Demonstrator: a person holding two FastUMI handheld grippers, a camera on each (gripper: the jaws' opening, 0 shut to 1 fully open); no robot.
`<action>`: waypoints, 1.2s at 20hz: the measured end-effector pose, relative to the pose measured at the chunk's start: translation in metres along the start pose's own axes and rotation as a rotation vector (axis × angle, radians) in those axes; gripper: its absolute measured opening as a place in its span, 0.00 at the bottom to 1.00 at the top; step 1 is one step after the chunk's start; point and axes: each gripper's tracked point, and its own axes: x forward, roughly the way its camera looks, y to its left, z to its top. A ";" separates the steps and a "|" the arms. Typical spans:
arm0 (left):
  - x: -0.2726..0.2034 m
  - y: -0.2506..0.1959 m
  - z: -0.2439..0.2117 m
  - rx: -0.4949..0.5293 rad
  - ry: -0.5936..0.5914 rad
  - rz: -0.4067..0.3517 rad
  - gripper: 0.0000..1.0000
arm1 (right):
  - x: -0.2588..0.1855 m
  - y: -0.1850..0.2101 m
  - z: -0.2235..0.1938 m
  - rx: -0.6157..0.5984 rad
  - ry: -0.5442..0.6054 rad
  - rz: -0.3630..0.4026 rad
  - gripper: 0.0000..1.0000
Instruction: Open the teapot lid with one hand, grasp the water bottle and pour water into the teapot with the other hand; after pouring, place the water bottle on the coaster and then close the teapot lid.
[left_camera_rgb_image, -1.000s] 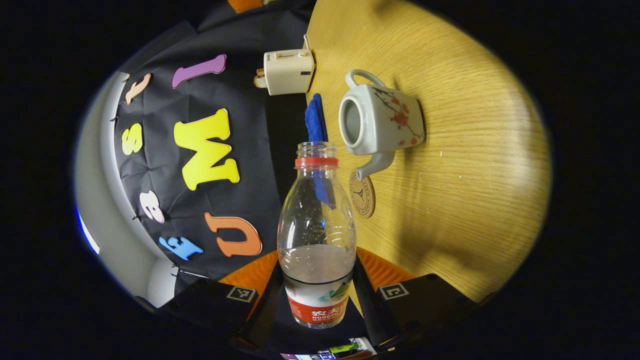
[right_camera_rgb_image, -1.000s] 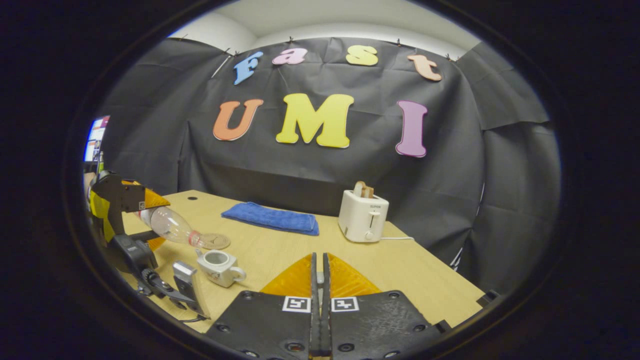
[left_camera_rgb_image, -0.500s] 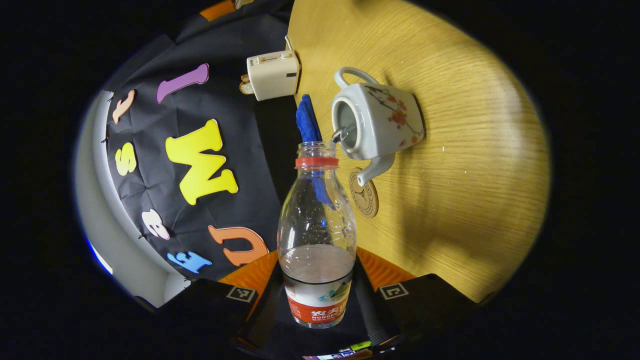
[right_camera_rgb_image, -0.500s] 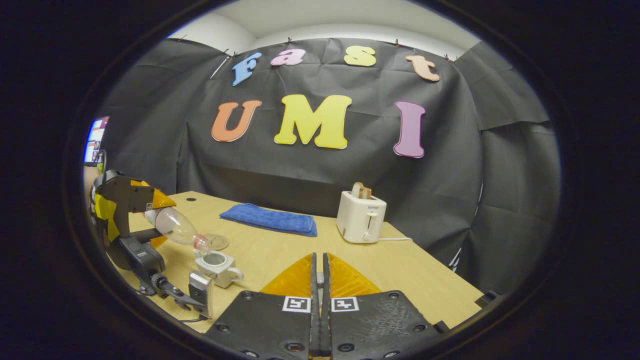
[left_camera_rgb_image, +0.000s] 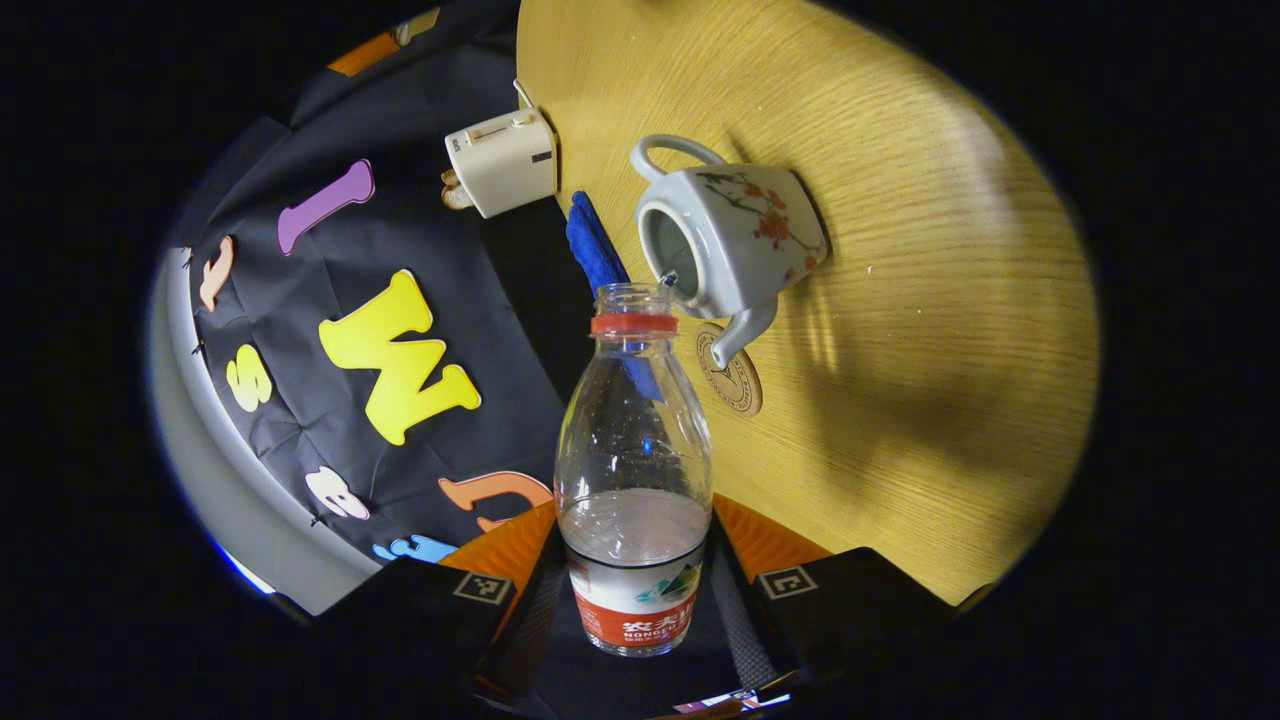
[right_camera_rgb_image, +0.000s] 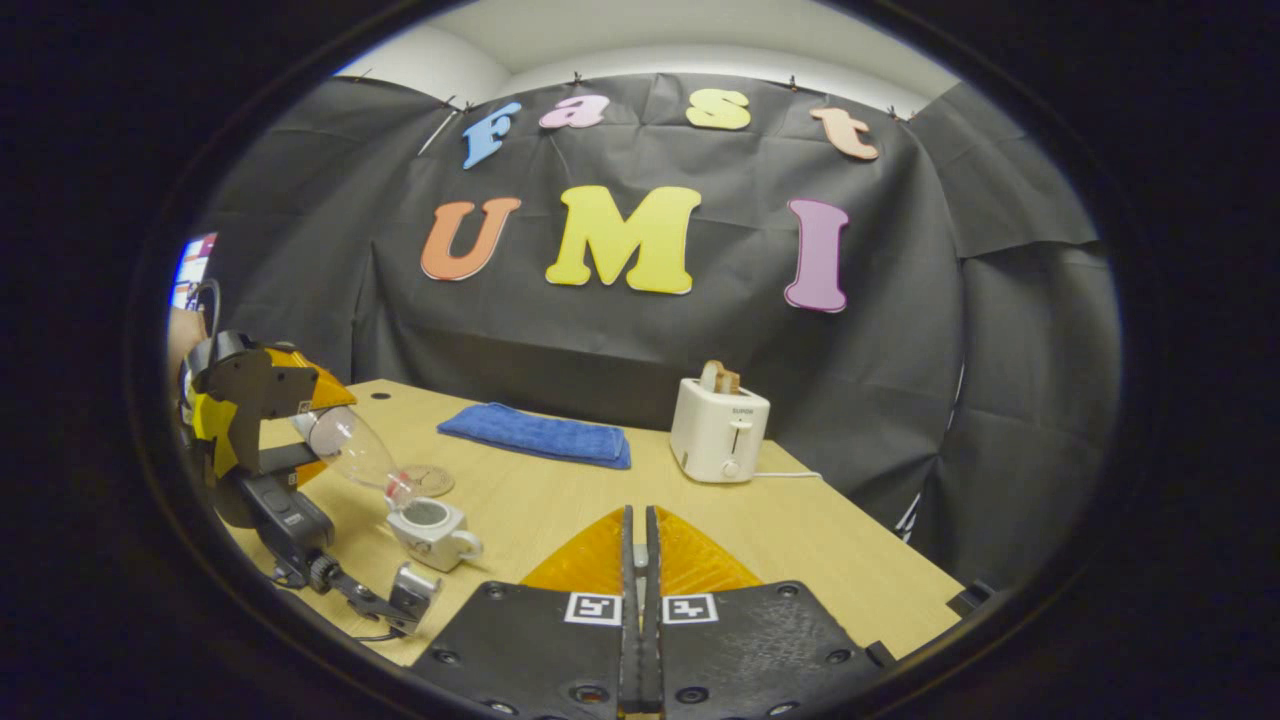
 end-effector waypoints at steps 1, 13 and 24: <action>-0.002 0.002 0.000 0.010 0.002 0.002 0.75 | 0.000 0.000 0.000 0.002 0.003 0.001 0.00; -0.005 0.028 0.005 0.149 0.016 0.033 0.75 | 0.006 0.006 -0.002 0.030 0.016 0.025 0.00; -0.009 0.040 0.008 0.215 0.023 0.046 0.79 | 0.003 0.006 0.003 0.029 -0.027 0.022 0.00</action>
